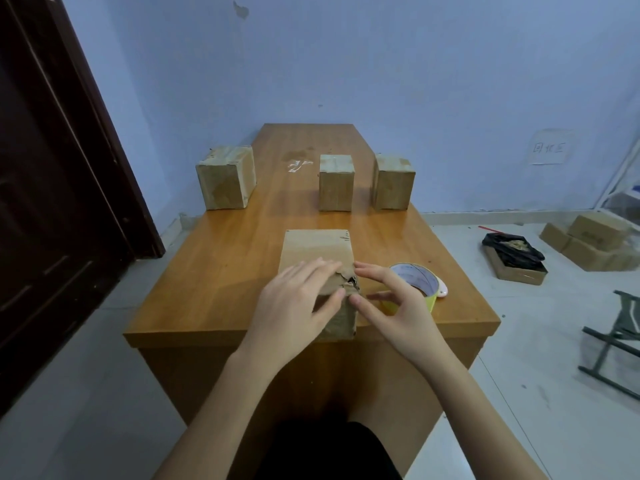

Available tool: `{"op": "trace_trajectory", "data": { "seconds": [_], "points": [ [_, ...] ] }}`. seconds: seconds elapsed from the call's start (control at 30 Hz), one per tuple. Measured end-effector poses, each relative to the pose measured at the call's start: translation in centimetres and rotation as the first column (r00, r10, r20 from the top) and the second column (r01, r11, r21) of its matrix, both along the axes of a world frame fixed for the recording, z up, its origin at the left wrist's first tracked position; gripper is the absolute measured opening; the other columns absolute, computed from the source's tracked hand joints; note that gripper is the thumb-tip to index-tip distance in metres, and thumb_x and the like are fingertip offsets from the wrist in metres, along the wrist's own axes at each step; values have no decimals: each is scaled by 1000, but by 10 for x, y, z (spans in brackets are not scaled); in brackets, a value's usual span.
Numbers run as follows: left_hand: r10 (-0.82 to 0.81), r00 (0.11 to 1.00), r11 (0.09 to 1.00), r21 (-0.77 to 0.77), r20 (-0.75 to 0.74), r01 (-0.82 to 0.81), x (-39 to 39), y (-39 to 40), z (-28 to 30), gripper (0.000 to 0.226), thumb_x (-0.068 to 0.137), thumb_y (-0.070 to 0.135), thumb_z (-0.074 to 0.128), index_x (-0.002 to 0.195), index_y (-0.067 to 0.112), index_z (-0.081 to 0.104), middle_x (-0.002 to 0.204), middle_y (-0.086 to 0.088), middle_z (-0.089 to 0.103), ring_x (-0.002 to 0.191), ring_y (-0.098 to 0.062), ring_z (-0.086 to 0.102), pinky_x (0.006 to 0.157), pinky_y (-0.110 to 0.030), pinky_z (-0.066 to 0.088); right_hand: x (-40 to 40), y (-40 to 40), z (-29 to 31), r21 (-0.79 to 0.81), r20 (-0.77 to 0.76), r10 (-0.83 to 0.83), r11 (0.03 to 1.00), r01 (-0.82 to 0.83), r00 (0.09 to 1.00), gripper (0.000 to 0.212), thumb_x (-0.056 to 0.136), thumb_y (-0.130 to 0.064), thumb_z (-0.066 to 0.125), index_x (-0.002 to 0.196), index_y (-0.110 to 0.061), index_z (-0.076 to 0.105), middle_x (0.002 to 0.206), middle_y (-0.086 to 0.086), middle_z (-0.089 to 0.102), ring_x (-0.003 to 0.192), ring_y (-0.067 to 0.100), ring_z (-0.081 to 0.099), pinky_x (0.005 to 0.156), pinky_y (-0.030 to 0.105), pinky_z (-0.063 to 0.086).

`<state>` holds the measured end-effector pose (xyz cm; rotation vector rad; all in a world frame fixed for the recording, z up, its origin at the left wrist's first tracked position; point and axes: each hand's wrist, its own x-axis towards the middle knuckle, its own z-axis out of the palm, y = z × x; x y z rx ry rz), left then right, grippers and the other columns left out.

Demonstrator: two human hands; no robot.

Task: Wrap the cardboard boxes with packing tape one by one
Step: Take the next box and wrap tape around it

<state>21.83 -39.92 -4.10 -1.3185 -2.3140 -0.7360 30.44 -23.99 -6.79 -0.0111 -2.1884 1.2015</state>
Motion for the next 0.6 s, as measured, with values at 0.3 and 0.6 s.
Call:
{"op": "trace_trajectory", "data": {
  "seconds": [0.3, 0.6],
  "points": [
    [-93, 992, 992, 73, -79, 99, -7, -2, -5, 25, 90, 33, 54, 110, 21, 64, 112, 5, 61, 100, -10, 59, 79, -21, 49, 1, 6, 3, 383, -23, -77, 920, 80, 997, 40, 89, -35, 56, 121, -14, 66, 129, 0, 60, 115, 17, 57, 92, 39, 51],
    [-166, 976, 979, 94, -140, 180, -12, -2, -9, 21, 91, 25, 57, 106, 23, 71, 119, 2, 63, 110, -13, 57, 91, -40, 50, -2, 1, -1, 298, -88, -75, 950, 98, 993, 35, 89, -32, 58, 117, -14, 68, 124, 0, 63, 107, 16, 60, 81, 41, 55]
  ]
}}
